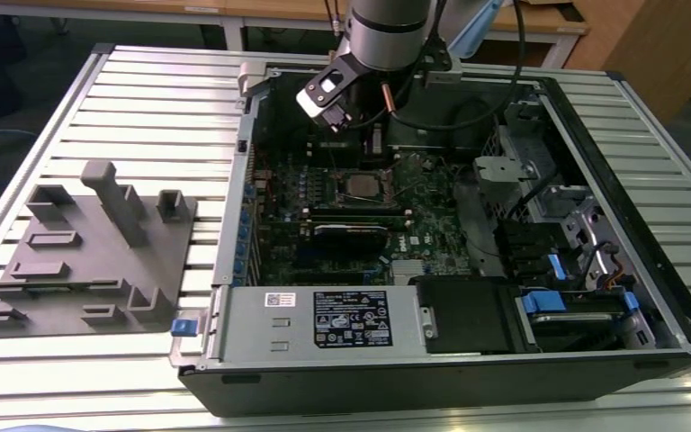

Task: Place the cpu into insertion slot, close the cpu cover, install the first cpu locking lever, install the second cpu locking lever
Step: 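Place the cpu into insertion slot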

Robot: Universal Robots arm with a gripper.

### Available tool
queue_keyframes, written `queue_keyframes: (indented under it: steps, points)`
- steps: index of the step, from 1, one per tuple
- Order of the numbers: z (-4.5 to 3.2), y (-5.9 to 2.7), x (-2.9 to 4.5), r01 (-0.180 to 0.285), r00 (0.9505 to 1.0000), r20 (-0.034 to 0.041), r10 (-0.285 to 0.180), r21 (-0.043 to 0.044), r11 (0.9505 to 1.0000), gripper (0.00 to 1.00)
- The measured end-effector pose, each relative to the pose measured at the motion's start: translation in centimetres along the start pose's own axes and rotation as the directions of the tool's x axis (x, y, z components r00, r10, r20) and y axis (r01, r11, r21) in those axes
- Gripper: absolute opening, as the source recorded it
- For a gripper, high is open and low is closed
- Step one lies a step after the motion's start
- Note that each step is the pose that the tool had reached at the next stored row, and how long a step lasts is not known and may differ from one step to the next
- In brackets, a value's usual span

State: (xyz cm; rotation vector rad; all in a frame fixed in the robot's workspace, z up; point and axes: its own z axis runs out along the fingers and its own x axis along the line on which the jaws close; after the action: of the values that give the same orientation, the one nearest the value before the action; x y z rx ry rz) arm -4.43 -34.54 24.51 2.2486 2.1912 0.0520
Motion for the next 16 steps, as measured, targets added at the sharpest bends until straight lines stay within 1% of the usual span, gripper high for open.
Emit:
queue_keyframes:
  steps: [16]
  points:
    - [-0.3,0.0,0.0,0.0,1.0,0.0007,0.0,0.0004,1.0,0.1]
